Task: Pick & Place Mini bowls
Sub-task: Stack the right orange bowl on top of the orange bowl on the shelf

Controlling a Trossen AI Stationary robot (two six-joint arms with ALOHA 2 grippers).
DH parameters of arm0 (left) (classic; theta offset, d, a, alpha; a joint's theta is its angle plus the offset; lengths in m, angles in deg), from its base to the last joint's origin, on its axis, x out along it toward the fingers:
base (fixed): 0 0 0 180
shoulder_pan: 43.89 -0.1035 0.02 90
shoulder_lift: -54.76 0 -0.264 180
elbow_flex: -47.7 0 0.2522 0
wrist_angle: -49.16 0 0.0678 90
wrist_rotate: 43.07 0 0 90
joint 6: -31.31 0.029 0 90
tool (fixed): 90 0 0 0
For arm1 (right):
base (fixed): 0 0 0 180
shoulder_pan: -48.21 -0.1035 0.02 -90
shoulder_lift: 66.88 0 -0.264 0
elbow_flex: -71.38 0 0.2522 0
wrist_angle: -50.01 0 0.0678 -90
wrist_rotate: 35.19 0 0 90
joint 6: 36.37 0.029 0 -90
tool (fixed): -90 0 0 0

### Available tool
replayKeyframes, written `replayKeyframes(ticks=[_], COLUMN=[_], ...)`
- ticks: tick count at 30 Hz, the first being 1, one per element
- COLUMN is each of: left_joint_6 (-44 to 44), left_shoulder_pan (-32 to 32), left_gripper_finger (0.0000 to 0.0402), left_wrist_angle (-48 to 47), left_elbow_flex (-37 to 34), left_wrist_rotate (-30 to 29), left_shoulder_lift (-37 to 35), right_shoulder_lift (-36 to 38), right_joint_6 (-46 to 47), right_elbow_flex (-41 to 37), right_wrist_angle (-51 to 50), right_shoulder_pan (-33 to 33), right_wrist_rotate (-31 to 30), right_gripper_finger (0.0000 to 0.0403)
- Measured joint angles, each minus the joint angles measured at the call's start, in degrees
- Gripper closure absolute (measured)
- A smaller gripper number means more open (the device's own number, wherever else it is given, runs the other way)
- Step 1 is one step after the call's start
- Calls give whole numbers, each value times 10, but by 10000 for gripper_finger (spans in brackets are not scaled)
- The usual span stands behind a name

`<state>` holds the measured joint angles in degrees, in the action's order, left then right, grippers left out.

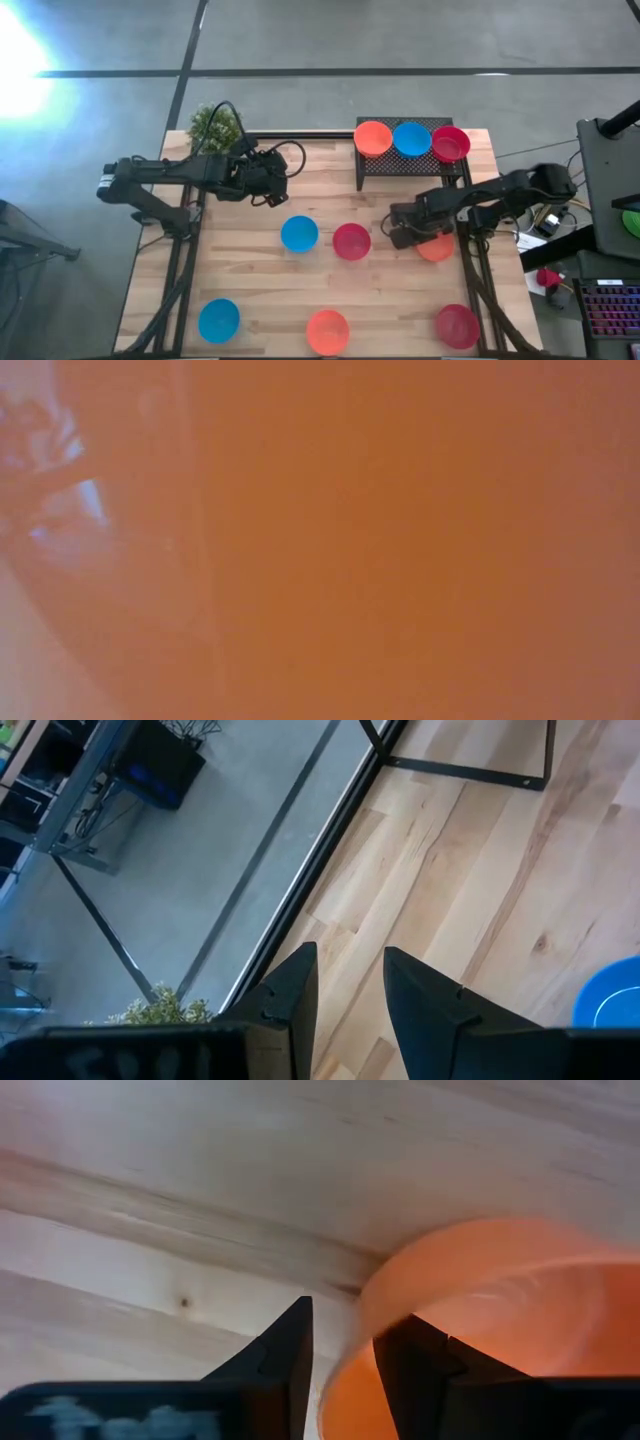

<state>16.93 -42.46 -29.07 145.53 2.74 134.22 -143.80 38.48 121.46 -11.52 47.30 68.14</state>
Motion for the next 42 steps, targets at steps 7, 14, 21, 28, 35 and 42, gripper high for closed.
replayKeyframes(ticks=[7,14,21,28,35,42], left_joint_6=[8,8,8,8,8,9], left_shoulder_pan=[0,-2,-2,-3,-3,-3], left_gripper_finger=[287,287,287,287,287,287], left_wrist_angle=[0,1,0,1,2,2], left_elbow_flex=[0,0,0,0,0,0], left_wrist_rotate=[0,0,0,-3,-7,-7], left_shoulder_lift=[0,0,0,0,0,0], right_shoulder_lift=[-9,22,53,35,-6,-72], right_joint_6=[-30,-60,-95,-146,-253,-444], right_elbow_flex=[1,21,116,249,405,546], right_wrist_angle=[18,-10,-78,-145,-249,-313], right_shoulder_pan=[0,-1,-11,-33,-26,21], right_wrist_rotate=[3,2,0,0,-66,-138], right_gripper_finger=[384,394,395,395,395,394])
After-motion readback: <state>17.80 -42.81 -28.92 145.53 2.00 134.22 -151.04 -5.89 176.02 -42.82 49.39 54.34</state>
